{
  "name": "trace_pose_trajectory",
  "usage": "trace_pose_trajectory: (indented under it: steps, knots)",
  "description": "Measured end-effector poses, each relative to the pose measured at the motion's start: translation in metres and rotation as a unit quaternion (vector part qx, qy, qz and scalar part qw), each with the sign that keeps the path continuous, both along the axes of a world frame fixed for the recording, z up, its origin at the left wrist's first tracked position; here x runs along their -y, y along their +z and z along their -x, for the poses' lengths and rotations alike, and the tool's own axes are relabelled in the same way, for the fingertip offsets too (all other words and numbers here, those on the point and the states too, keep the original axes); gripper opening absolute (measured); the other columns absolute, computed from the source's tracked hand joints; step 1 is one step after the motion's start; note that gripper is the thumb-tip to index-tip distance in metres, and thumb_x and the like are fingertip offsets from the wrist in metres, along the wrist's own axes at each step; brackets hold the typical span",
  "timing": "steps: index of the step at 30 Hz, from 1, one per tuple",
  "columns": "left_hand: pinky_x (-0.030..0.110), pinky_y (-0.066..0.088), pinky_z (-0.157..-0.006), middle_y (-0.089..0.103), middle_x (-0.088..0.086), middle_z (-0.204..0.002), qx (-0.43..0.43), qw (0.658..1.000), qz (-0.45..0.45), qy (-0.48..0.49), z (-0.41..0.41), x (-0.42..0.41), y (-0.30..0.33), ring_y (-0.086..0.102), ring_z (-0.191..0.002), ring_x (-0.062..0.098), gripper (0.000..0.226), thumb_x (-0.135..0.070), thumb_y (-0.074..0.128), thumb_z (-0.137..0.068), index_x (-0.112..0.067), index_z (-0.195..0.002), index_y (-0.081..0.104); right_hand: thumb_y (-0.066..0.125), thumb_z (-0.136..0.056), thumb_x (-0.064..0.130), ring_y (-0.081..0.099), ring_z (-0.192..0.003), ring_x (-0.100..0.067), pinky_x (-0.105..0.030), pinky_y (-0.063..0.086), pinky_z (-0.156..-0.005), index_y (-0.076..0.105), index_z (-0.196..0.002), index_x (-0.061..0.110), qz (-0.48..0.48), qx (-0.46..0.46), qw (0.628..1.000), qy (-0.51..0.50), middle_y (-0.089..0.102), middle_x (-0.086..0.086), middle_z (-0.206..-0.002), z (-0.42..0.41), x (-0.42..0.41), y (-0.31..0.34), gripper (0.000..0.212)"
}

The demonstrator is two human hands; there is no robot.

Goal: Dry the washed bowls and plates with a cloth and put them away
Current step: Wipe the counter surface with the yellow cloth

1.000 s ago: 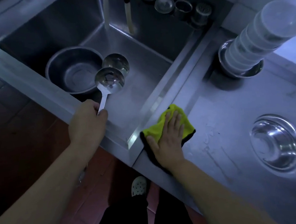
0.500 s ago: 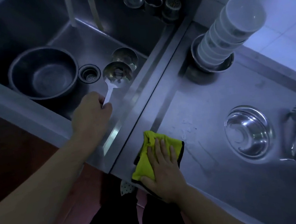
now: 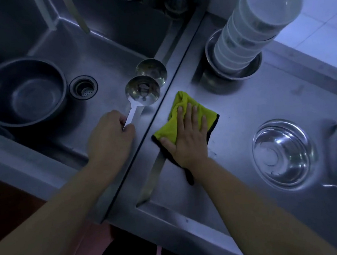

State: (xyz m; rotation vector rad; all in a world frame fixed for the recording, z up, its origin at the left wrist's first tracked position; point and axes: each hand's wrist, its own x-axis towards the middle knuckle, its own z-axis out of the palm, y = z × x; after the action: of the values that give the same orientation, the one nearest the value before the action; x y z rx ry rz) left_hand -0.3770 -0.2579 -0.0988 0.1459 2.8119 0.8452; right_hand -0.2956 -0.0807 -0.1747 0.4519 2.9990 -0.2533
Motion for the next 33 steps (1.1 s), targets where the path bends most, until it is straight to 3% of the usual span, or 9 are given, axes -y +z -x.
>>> trace_pose_trajectory:
  steps: [6, 12, 17, 23, 28, 33]
  knots:
    - [0.024, 0.024, -0.048, 0.048, -0.009, -0.071, -0.009, 1.0, 0.008, -0.001, -0.005, -0.023, -0.011, 0.044, -0.06, 0.003, 0.012, -0.028, 0.052, -0.08, -0.024, -0.072, 0.045, 0.007, -0.083, 0.075, -0.006, -0.147, -0.033, -0.056, -0.003, -0.116, 0.001, -0.153, 0.012, -0.001, -0.004, 0.997, -0.081, -0.002, -0.016, -0.16, 0.044, -0.053, -0.008, 0.094]
    - [0.025, 0.028, -0.048, 0.051, -0.007, -0.073, -0.003, 1.0, 0.017, -0.002, -0.006, -0.033, -0.011, 0.047, -0.061, 0.008, 0.011, -0.029, 0.052, -0.081, -0.023, -0.074, 0.046, 0.015, -0.08, 0.08, -0.007, -0.146, -0.036, -0.059, -0.005, -0.115, 0.002, -0.152, 0.01, -0.022, 0.01, 0.989, -0.143, -0.003, -0.017, -0.159, 0.014, -0.079, -0.012, 0.102]
    - [0.026, 0.025, -0.047, 0.052, -0.004, -0.073, -0.007, 1.0, 0.005, -0.015, -0.008, -0.039, -0.004, 0.047, -0.06, 0.01, 0.011, -0.026, 0.052, -0.082, -0.019, -0.074, 0.048, 0.014, -0.075, 0.083, -0.008, -0.145, -0.041, -0.064, -0.005, -0.112, 0.004, -0.153, 0.011, -0.02, 0.04, 0.981, -0.188, -0.005, -0.022, -0.158, -0.027, -0.051, -0.005, 0.106]
    - [0.029, 0.029, -0.05, 0.055, 0.002, -0.072, 0.0, 0.999, -0.02, -0.048, -0.019, -0.046, 0.008, 0.05, -0.06, 0.016, 0.012, -0.022, 0.052, -0.084, -0.013, -0.076, 0.051, 0.017, -0.075, 0.085, -0.005, -0.144, -0.044, -0.065, -0.004, -0.112, 0.01, -0.153, 0.017, -0.023, 0.051, 0.987, -0.151, 0.002, -0.022, -0.158, -0.075, 0.008, -0.002, 0.104]
    - [0.031, 0.033, -0.052, 0.052, 0.005, -0.071, 0.015, 0.995, -0.019, -0.1, -0.033, -0.049, 0.016, 0.049, -0.061, 0.023, 0.013, -0.019, 0.051, -0.086, -0.01, -0.077, 0.05, 0.036, -0.074, 0.081, 0.002, -0.146, -0.039, -0.064, 0.006, -0.113, 0.024, -0.151, 0.022, -0.013, 0.034, 0.997, -0.074, 0.009, -0.016, -0.159, -0.128, 0.013, 0.005, 0.098]
    - [0.034, 0.039, -0.055, 0.053, 0.004, -0.073, 0.014, 0.991, -0.029, -0.13, -0.048, -0.057, 0.019, 0.051, -0.064, 0.023, 0.012, -0.017, 0.053, -0.085, -0.008, -0.076, 0.052, 0.04, -0.074, 0.077, 0.01, -0.146, -0.038, -0.061, 0.01, -0.112, 0.03, -0.149, 0.022, -0.012, 0.046, 0.993, -0.108, 0.013, -0.013, -0.158, -0.189, -0.003, 0.014, 0.093]
